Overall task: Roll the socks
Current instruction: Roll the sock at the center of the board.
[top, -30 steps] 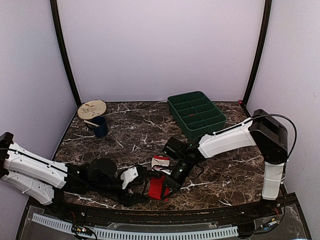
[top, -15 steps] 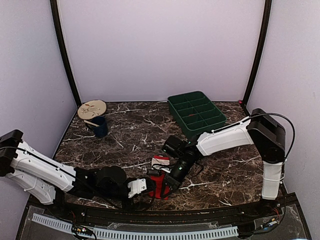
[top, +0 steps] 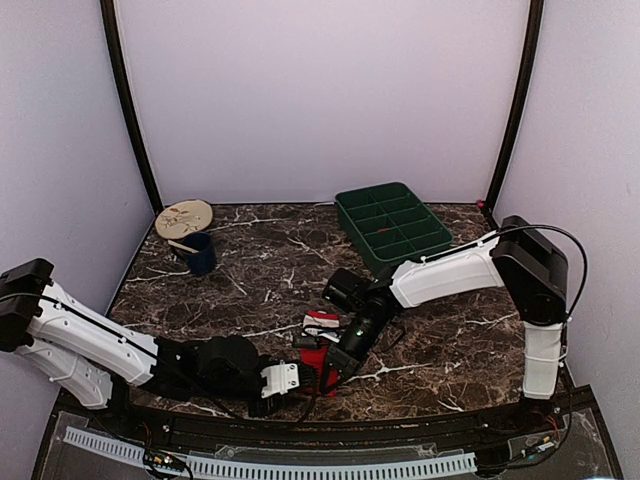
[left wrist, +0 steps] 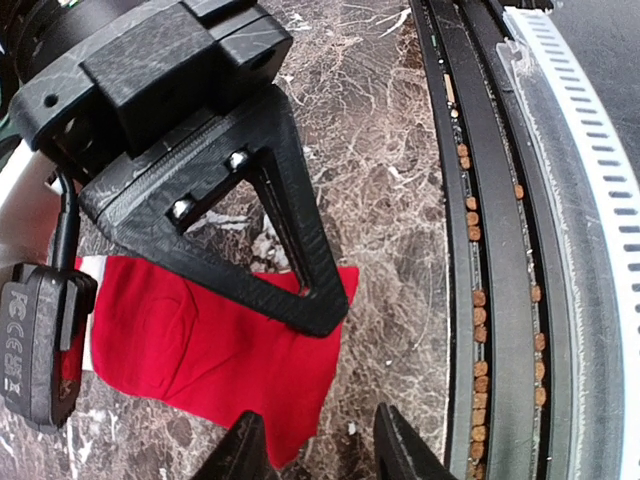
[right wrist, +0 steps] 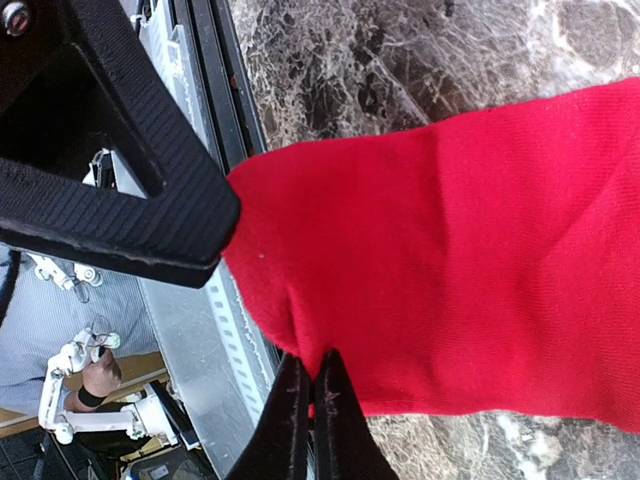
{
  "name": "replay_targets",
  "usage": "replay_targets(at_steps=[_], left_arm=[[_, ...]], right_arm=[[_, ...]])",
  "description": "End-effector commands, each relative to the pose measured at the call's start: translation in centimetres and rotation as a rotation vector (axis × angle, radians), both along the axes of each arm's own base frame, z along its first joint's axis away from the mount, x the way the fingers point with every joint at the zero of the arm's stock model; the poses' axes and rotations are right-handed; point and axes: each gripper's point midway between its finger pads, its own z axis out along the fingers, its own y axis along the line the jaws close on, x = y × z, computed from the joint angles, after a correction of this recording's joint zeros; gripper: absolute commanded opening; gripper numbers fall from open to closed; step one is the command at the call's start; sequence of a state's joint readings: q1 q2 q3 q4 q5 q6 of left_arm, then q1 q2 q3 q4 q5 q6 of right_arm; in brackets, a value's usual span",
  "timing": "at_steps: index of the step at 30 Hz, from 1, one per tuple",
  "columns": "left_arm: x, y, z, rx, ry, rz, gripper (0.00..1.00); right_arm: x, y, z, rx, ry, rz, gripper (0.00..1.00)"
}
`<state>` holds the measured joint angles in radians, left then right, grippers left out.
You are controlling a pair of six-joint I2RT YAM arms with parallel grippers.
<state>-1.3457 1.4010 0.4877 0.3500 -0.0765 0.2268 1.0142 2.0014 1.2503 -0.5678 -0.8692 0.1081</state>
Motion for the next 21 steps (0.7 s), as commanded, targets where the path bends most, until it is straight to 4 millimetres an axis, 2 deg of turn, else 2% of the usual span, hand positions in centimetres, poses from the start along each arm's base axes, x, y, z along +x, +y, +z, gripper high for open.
replay_targets(at_steps=[1,10,21], left_arm=[[0.66,-0.71,0.78,-0.012,-0.078,-0.005,0.40],[1.06,-1.02,0.29,0.008,-0.130,-0.017,0.38],[0.92,-1.25,-0.04,0.021,-0.151,-0.036,0.31]], right_arm=[[0.34,0.29,0.12,0.007,0.018,0.005,0.00],[0.36,0.38,0.25,0.005,0.029,0.004,0.00],[0.31,0.42,0.24,0.001,0.040,0.006,0.00]])
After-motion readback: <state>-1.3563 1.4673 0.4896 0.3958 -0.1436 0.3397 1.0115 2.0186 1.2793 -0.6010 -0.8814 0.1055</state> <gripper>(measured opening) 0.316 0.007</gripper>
